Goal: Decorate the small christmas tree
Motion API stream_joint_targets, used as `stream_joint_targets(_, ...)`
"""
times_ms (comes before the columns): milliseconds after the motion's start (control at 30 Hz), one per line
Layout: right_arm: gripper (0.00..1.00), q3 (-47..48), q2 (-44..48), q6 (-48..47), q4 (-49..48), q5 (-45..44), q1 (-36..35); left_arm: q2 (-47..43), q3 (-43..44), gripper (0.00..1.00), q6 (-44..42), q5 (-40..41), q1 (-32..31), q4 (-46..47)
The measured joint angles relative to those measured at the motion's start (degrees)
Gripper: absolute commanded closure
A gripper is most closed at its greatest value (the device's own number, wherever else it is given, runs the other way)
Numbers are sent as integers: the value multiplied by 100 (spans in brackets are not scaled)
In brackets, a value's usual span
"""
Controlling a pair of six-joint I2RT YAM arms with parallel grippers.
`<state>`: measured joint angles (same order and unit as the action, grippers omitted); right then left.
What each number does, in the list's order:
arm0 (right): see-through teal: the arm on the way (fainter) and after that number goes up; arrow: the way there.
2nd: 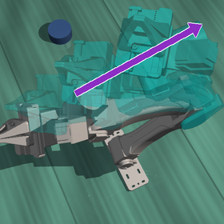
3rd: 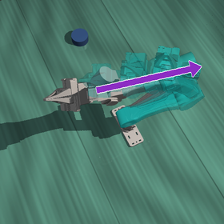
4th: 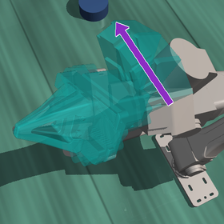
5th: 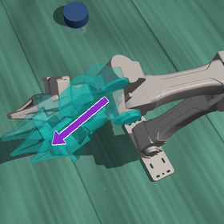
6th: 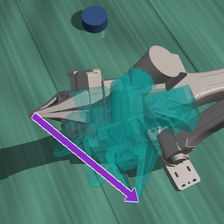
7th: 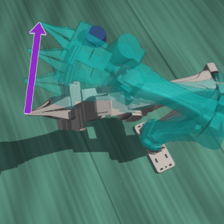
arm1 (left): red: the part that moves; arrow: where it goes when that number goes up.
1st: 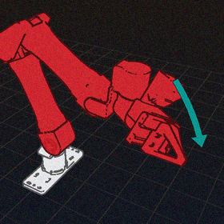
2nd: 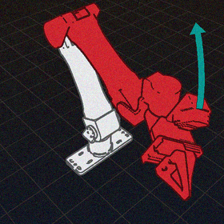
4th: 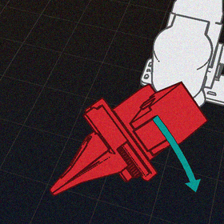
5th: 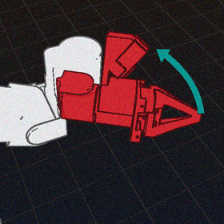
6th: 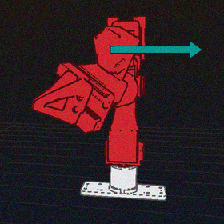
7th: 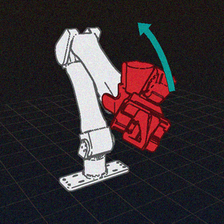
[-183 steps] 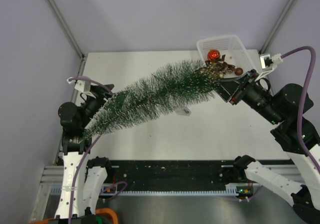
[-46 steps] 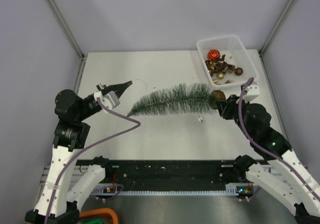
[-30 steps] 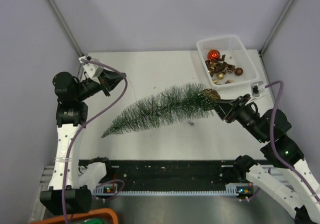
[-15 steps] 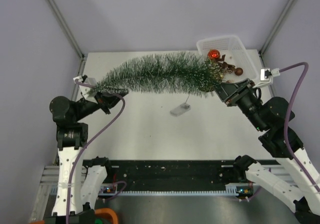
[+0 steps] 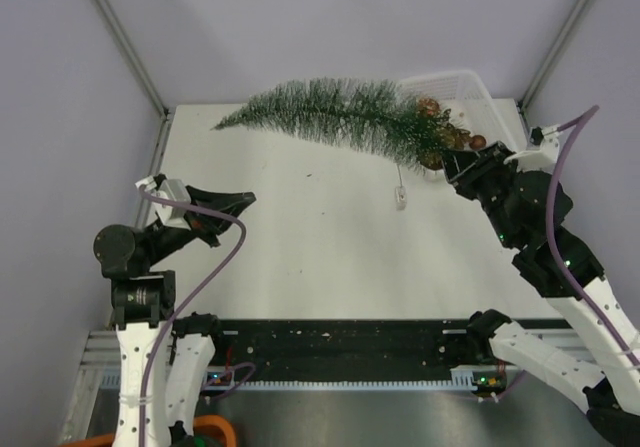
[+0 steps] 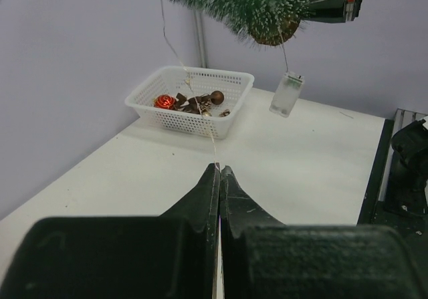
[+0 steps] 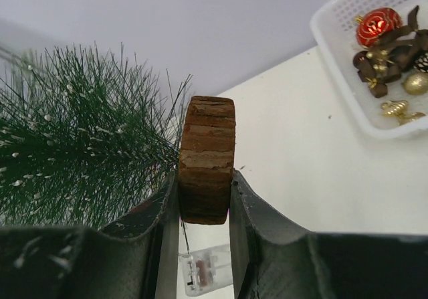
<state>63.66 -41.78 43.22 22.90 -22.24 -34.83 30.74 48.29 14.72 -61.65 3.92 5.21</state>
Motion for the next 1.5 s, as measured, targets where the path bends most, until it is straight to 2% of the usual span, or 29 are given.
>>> stream_joint_targets(167, 100, 22, -238, -203, 177, -350, 0, 140, 15, 100, 35, 153, -70, 101)
stream_joint_targets(300, 100, 22, -422, -503, 282, -420, -22, 667, 350, 100, -186, 260, -109, 66)
stream_joint_targets(367, 100, 0, -433, -647, 328, -442, -66, 968, 656, 100, -527, 258, -142, -39)
stream_joint_targets(533, 100, -455, -26, -1016, 420, -468, -144, 1526, 1412, 100, -2142, 214, -275, -881)
stream_joint_targets(667, 100, -863, 271, -1233, 479, -352, -144, 1652, 1569, 100, -2940, 170, -372, -1322)
stream_joint_targets(933, 100, -1390, 595, -1596, 295, 380, -153, 1810, 1672, 100, -3967, 46, -511, -2096)
stream_joint_targets(1233, 100, -1491, 994, -1567, -50, 1154, -155, 1899, 1753, 100, -4538, -420, -511, -3112)
stream_joint_targets(1500, 100, -1325, 1119, -1309, -50, 1178, -155, 1864, 1755, 100, -4485, -850, -466, -3423)
